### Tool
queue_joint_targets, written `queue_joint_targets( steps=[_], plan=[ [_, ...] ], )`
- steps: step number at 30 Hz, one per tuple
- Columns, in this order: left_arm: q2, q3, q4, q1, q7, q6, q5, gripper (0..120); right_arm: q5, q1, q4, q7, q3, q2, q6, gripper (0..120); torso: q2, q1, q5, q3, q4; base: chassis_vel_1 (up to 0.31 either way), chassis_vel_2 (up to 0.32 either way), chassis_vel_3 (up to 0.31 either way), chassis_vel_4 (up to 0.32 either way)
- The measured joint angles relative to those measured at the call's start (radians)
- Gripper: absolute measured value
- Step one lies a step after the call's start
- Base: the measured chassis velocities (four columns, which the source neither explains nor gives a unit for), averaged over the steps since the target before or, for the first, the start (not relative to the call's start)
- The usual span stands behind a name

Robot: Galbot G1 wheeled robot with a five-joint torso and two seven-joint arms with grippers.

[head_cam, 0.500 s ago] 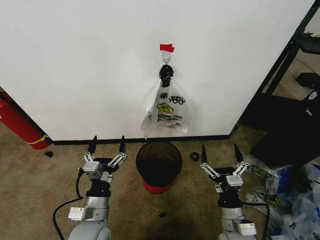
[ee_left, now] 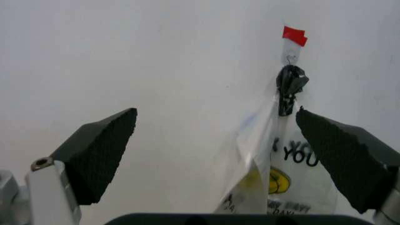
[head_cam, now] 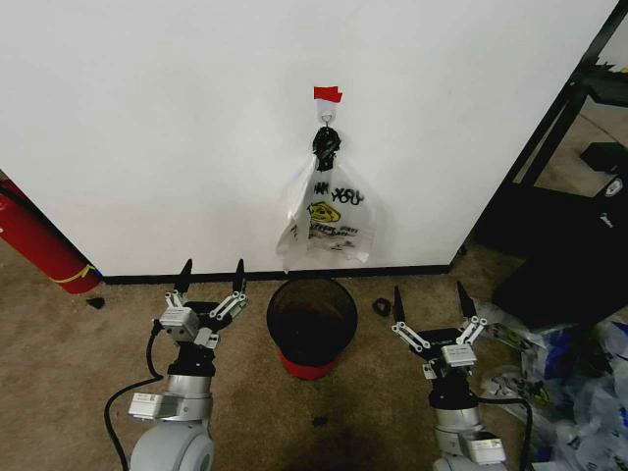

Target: Pick up the garbage bag from the wall and place it over the trash bin.

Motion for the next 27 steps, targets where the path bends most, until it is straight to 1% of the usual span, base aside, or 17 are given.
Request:
queue_joint_targets(
  steps=[5, 11, 16, 20, 27],
  plan=[
    [-0.006, -0.004, -0.004, 0.01, 0.002, -0.005, -0.002, 100, -0.006, -0.007, 0.003, -0.002, -0.003, 0.009, 0.007, 100, 0.0, 0.0, 0.0, 0.0, 0.0, 0.0, 0.0, 0.0, 0.0],
    [0.016, -0.012, -0.012, 0.013, 0.002, -0.005, -0.01, 100, -0.007, -0.005, -0.001, -0.003, -0.004, 0.018, 0.015, 100, 0.0, 0.0, 0.0, 0.0, 0.0001, 0.0, 0.0, 0.0, 0.0],
    [0.021, -0.017, -0.018, 0.018, 0.002, -0.003, -0.013, 100, -0.005, -0.005, -0.004, -0.003, -0.002, 0.018, 0.021, 100, 0.0, 0.0, 0.0, 0.0, 0.0001, 0.0, 0.0, 0.0, 0.0],
    [0.011, -0.011, -0.007, 0.002, 0.003, 0.001, -0.009, 100, -0.006, -0.004, 0.001, -0.005, -0.004, 0.019, 0.019, 100, 0.0, 0.0, 0.0, 0.0, 0.0, 0.0, 0.0, 0.0, 0.0],
    [0.014, -0.012, 0.013, -0.022, 0.003, 0.004, 0.001, 100, -0.007, -0.004, 0.005, -0.007, -0.001, 0.019, 0.018, 100, 0.0, 0.0, 0.0, 0.0, 0.0001, 0.0, 0.0, 0.0, 0.0]
  ],
)
